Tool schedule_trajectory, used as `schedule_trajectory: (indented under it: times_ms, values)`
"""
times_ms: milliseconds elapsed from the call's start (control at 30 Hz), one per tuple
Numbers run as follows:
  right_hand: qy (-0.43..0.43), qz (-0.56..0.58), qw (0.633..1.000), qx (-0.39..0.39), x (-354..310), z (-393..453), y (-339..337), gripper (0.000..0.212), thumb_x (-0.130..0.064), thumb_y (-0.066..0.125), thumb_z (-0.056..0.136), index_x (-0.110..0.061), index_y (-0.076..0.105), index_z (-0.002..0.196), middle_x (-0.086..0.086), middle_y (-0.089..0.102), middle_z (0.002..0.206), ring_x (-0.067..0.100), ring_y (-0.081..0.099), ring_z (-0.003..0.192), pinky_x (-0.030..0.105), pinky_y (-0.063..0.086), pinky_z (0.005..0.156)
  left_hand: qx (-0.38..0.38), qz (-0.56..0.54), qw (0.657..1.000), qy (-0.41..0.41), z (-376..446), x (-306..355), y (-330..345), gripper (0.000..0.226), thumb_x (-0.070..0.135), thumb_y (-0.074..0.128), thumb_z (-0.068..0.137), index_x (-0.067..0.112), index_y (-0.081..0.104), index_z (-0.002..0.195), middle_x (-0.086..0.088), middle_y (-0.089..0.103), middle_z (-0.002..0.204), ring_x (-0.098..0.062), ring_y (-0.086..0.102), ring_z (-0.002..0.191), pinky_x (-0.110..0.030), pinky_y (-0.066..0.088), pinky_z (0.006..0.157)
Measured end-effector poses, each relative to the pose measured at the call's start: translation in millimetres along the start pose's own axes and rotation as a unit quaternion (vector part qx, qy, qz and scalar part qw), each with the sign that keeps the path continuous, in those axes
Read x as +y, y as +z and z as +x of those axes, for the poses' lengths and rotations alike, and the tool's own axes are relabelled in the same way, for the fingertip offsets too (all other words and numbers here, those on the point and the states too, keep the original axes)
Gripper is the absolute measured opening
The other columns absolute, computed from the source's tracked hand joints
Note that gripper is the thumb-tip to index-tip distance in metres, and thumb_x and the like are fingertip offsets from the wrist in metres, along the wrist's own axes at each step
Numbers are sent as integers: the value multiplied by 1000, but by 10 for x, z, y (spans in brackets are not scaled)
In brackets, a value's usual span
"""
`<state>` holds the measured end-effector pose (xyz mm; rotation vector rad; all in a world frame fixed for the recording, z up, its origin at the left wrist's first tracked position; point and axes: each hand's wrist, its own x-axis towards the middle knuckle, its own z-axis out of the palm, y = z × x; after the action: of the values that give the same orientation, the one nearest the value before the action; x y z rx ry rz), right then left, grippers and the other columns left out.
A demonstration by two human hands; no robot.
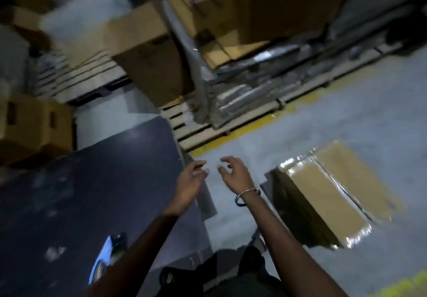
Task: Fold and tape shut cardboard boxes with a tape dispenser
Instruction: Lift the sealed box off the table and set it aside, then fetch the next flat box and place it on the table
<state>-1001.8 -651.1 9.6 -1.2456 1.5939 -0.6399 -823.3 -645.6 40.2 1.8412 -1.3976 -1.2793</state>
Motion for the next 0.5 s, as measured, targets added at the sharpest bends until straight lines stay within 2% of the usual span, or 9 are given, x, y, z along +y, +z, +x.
schedule_trajectory:
  times_ms: [33,100,167,233,300,400,500]
  values:
    - [-25,-24,999,-22,-234,-20,285,24,-27,67,97,-22,67,121,6,63,125,24,65,109,35,51,93,35,-11,999,-5,-143,-171,-374,21,37,73,96,39,69,116,11,74,112,-6,71,95,-30,56,81]
    - [-67,-68,994,-60,-643,-102,913,24,-28,66,97,-20,69,119,6,65,121,24,66,108,32,50,91,114,-61,991,-26,-464,-533,-1061,18,25,70,102,29,69,120,9,73,111,-10,70,93,-27,56,77]
    - [-97,-97,986,-95,-1024,-241,1599,24,-30,67,97,-20,69,119,2,67,118,20,66,107,28,49,91,205,-165,962,-72,-790,-971,-1669,13,7,65,103,13,69,114,1,71,99,-16,67,85,-19,55,66]
    - [-128,-120,977,-121,-1322,-385,2302,22,-27,68,97,-17,71,117,1,66,114,19,66,105,21,45,90,252,-253,928,-108,-1079,-1435,-2157,14,-3,60,103,9,67,103,-5,70,90,-23,66,83,-16,54,60]
    - [-153,-146,965,-156,-1583,-592,3009,20,-22,70,96,-15,73,114,4,68,112,20,67,102,17,42,86,267,-291,909,-129,-1395,-1944,-2577,16,-5,58,103,7,67,98,-4,71,87,-22,67,79,-16,57,62]
    - [-166,-182,944,-221,-1907,-992,3962,18,-19,70,95,-14,74,112,5,69,111,20,68,98,24,49,90,306,-297,888,-174,-1932,-2596,-3188,14,1,59,104,9,69,98,-3,72,90,-18,69,79,-19,56,65]
    - [-191,-202,921,-274,-2188,-1364,4731,15,-18,70,95,-13,74,108,2,67,103,17,66,90,29,51,92,341,-313,861,-211,-2408,-3152,-3740,12,10,62,105,16,71,100,-5,75,99,-20,73,90,-36,60,81]
